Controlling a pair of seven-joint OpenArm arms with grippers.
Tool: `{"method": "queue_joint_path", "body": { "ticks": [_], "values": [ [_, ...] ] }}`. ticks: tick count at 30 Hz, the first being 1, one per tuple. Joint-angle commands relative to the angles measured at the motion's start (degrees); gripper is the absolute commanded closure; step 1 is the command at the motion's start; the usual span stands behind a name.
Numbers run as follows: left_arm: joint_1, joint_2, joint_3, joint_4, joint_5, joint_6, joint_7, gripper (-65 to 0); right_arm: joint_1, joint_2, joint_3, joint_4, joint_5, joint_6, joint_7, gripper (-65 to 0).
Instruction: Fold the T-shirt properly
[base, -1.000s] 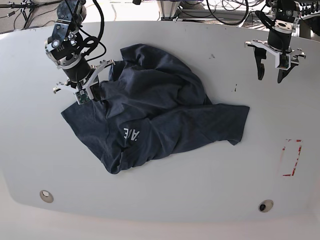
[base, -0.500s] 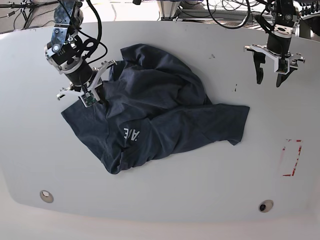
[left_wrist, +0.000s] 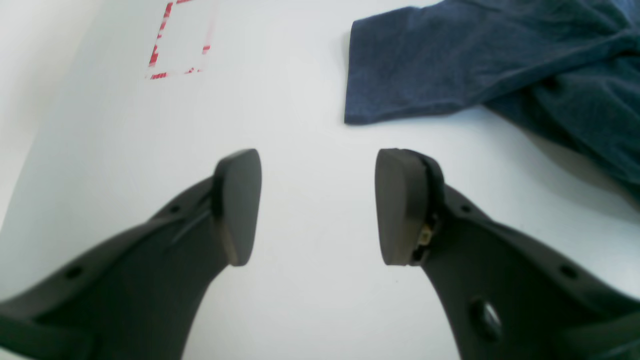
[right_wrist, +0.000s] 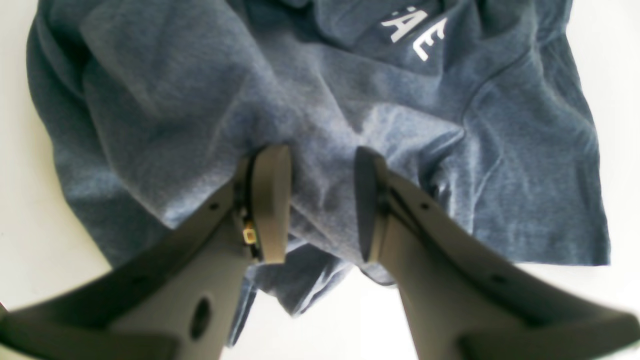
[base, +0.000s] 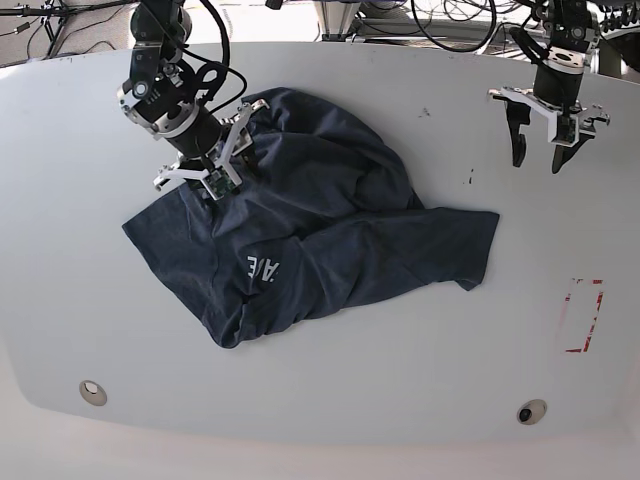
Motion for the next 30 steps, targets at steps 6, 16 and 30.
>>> {"method": "queue_joint_path", "body": {
  "ticks": [6, 16, 30],
  "values": [
    [-0.83, -0.72, -0.25, 1.05, -0.30, 0.38, -1.08, -34.0, 0.60, -1.10, -2.25, 0.44, 1.03, -0.01, 1.00, -24.1],
    [-0.43, -0.63, -0.03, 1.09, -0.26, -0.22, -0.72, -33.7, 0.45, -3.24, -1.27, 0.87, 1.03, 0.04, -0.31, -29.2],
    [-0.58, -0.39, 0.34, 1.25, -0.21, 0.08, -0.87, -33.9, 2.04, -3.67, -1.86, 1.65, 1.07, -0.34, -1.89, -30.4]
  ]
}}
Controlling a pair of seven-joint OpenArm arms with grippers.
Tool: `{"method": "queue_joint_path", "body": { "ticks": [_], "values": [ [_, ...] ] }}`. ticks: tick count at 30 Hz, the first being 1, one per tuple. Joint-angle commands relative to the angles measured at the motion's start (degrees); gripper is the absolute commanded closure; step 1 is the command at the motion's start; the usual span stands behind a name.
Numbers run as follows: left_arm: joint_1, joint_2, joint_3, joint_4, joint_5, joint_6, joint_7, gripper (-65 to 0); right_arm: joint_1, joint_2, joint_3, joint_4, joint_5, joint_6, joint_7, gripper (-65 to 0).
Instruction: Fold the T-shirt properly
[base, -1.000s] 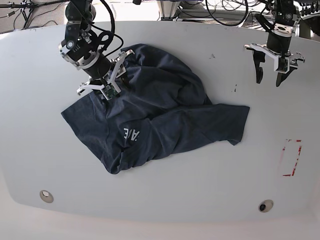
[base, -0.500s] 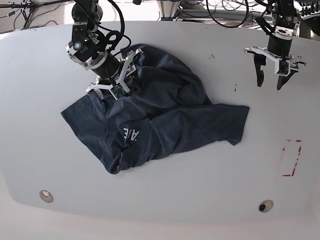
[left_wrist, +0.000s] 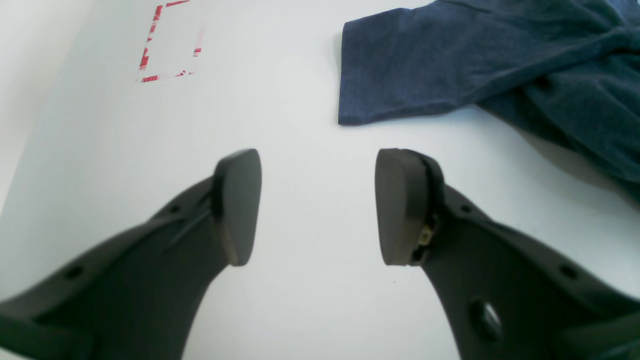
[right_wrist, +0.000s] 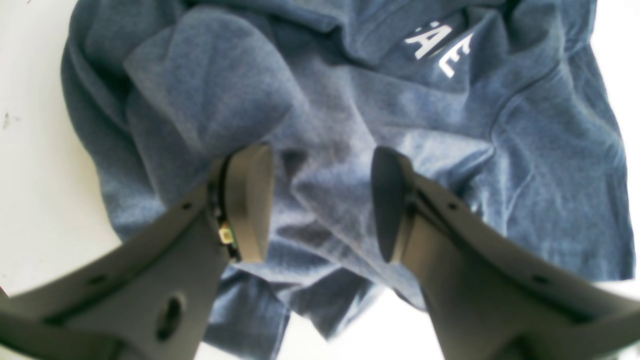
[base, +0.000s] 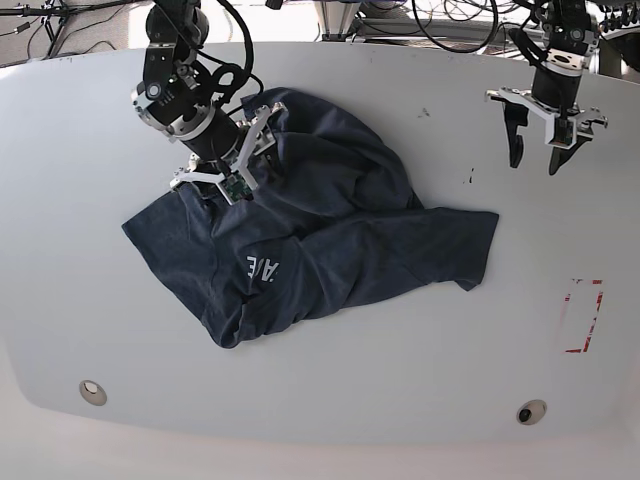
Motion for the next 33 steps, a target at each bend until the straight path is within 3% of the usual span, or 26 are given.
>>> {"method": "queue_joint_path", "body": {
  "ticks": [1, 33],
  "values": [
    [0.12, -0.25, -0.19, 1.23, -0.32, 0.49, -1.80, -33.9, 1.04, 0.07, -0.38, 0.79, 0.84, -0.04, 1.02, -30.4],
    [-0.19, -0.41, -0.44, 1.01, -0.33, -0.07, -1.31, -33.8, 1.91, 4.46, -0.92, -0.53, 0.87, 0.82, 3.70, -29.8]
  ]
}}
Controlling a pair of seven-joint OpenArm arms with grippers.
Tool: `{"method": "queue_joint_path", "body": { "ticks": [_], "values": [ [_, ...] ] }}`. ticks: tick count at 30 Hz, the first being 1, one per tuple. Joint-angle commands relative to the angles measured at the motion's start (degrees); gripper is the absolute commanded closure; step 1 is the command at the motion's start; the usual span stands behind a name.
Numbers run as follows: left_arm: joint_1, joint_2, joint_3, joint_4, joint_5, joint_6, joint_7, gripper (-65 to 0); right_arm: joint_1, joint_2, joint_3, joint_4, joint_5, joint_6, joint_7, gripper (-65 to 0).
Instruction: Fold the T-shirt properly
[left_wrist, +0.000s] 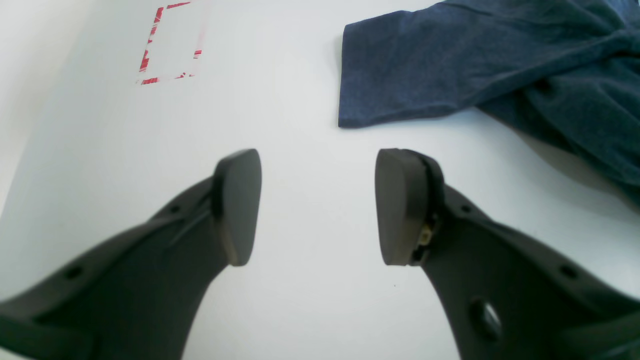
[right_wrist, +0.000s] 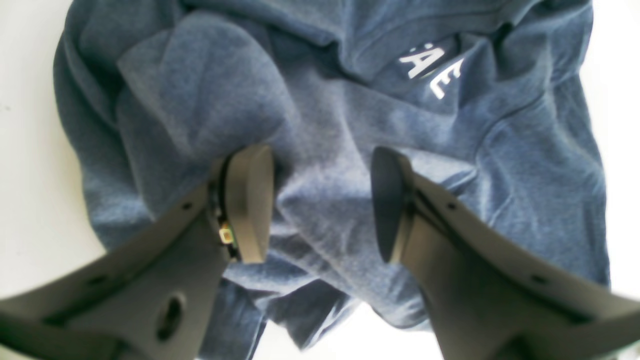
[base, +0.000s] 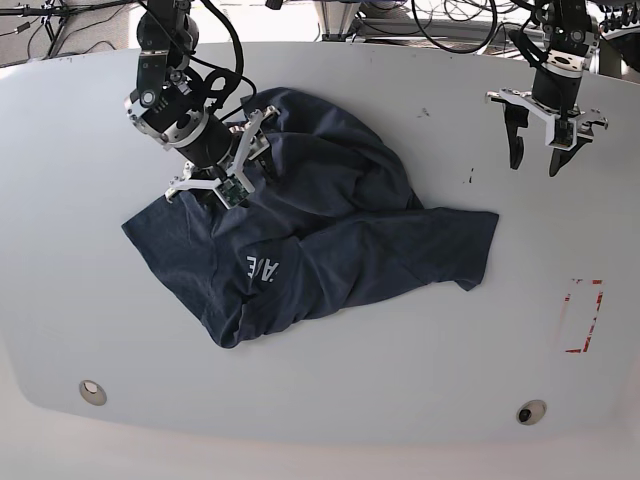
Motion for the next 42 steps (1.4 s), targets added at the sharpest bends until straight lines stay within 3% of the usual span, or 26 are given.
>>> {"method": "queue_joint_path", "body": {
  "ticks": [1, 33, 42],
  "values": [
    [0.12, -0.38, -0.39, 1.01, -0.33, 0.07, -1.55, -33.8, 0.47, 0.56, -0.19, 0.39, 0.81, 0.32, 1.79, -29.9],
    [0.94, -0.55, -0.30, 1.30, -0.45, 0.28, -1.34, -34.0, 1.36, 0.46, 0.04, -6.08, -3.14, 0.32, 2.16, -31.3],
    [1.56, -0.61, -0.39, 1.20, -0.57, 0.03, -1.24, -34.1, 2.01, 0.61, -0.55, -5.76, -2.39, 0.32, 2.02, -37.7]
  ]
}}
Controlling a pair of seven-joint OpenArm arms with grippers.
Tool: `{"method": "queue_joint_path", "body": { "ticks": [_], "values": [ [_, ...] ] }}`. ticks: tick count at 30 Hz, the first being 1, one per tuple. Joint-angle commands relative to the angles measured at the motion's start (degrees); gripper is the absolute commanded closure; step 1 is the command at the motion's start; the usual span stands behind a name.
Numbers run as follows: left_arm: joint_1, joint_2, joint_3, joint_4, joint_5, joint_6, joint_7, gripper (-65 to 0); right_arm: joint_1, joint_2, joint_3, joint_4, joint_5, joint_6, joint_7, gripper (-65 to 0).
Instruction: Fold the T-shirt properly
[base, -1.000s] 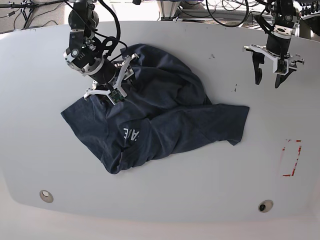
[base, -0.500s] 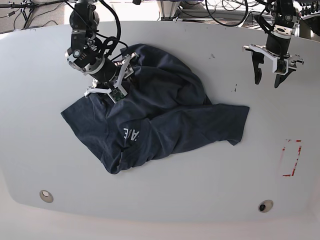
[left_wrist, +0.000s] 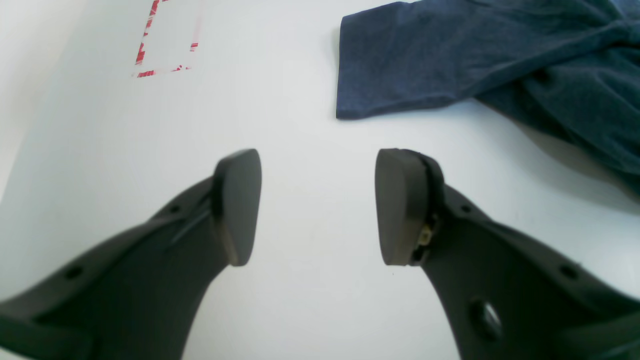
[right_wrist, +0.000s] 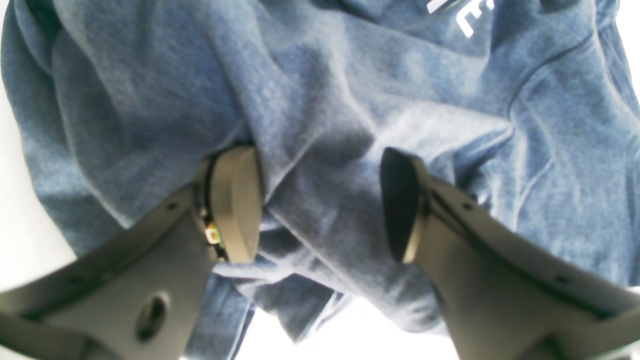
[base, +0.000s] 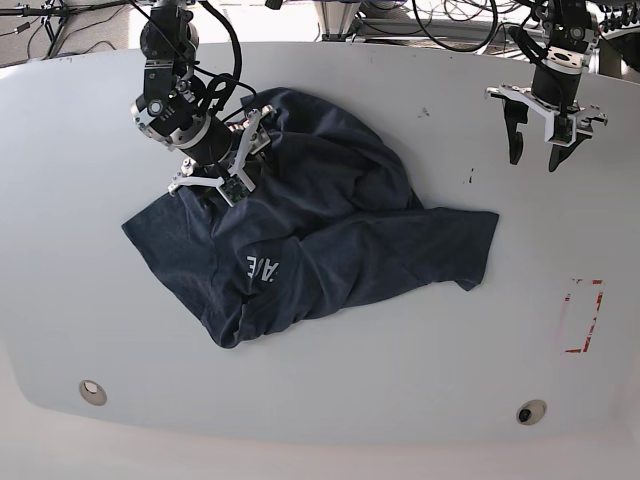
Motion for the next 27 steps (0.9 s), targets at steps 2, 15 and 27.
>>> {"method": "queue_joint_path", "body": {
  "ticks": [2, 15, 27],
  "values": [
    [0.47, -0.59, -0.42, 1.19, -0.57, -0.01, -1.25, -34.2, 1.18, 0.18, -0.33, 1.09, 1.03, 0.32, 1.07, -37.9],
    [0.43, -0.49, -0.46, 0.89, -0.36, -0.14, -1.07, -34.0, 3.87, 0.14, -1.22, 0.02, 0.89, -0.50, 1.34, -36.3],
    [0.16, -0.44, -0.34, 0.77, -0.54, -0.01, -1.38, -33.9, 3.18, 0.20, -1.98, 0.26, 0.93, 0.32, 1.56, -22.3]
  ]
}}
